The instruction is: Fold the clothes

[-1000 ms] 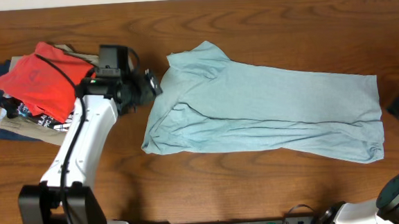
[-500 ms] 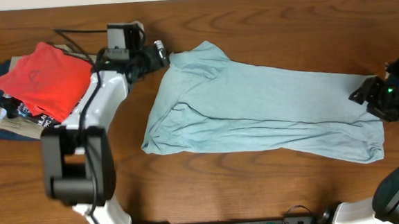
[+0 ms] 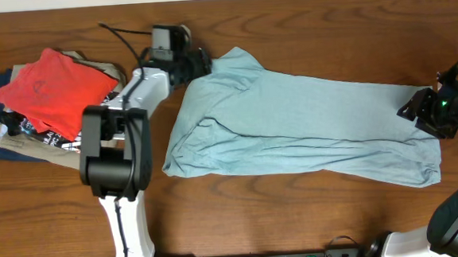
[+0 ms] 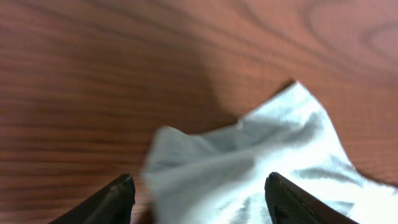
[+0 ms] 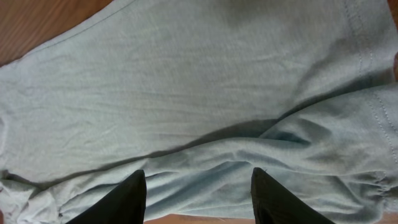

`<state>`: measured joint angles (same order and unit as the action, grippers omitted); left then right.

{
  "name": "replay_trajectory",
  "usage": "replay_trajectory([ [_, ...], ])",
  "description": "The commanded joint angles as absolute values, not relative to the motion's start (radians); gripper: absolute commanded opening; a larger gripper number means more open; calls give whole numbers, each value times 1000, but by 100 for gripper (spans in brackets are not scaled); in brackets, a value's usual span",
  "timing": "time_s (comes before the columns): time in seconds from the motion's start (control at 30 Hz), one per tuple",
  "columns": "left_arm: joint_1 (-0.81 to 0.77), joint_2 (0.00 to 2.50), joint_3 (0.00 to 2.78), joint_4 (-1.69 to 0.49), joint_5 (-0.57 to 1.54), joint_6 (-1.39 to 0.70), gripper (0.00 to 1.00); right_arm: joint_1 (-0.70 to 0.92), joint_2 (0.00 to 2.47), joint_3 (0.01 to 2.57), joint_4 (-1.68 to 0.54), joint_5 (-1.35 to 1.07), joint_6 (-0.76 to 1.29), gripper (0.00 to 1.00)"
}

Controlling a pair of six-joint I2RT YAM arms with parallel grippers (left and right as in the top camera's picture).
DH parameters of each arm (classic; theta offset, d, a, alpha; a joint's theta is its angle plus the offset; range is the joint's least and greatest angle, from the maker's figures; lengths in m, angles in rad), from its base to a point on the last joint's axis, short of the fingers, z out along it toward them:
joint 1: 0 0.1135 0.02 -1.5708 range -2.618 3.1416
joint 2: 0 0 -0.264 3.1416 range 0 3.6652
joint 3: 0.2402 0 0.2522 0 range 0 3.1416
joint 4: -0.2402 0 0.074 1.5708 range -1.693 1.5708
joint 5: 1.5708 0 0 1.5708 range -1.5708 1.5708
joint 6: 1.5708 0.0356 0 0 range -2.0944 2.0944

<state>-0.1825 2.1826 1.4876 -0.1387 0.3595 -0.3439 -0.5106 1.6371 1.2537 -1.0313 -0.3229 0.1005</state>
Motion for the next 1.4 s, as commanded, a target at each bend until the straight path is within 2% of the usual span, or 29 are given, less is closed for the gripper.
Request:
replay_trajectory([
  [0.0,-200,2215,1511,-131,333,-355,47,-496,1640,1264,-1031,-333,89,49],
  [0.07,-200,2215,1511,-123,325,-369,25,-496,1640,1264,-1030,-332,88,42],
  [0.13,-199,2206,1515,-110,326,-372,15,-496,1640,1264,-1028,-320,88,39],
  [0.2,-197,2193,1528,-110,325,-371,11,-496,1640,1264,-1017,-304,89,37],
  [0.47,-197,2114,1549,-131,326,-371,8,-496,1641,1260,-909,-203,88,36],
  [0.67,-197,2102,1549,-289,355,-371,6,-496,1664,1246,-778,-176,96,33],
  [0.7,-197,2102,1549,-310,377,-371,6,-496,1675,1246,-750,-163,96,36],
  [0.8,-197,2100,1549,-363,461,-369,6,-496,1724,1246,-658,-94,96,51],
  [0.93,-197,2092,1549,-405,570,-321,6,-498,1808,1246,-546,-44,96,58],
  [1.23,-196,2038,1549,-425,591,-262,6,-498,2000,1246,-323,-49,138,58],
  [1.37,-194,2024,1549,-426,591,-262,6,-498,2064,1246,-273,-49,145,55],
])
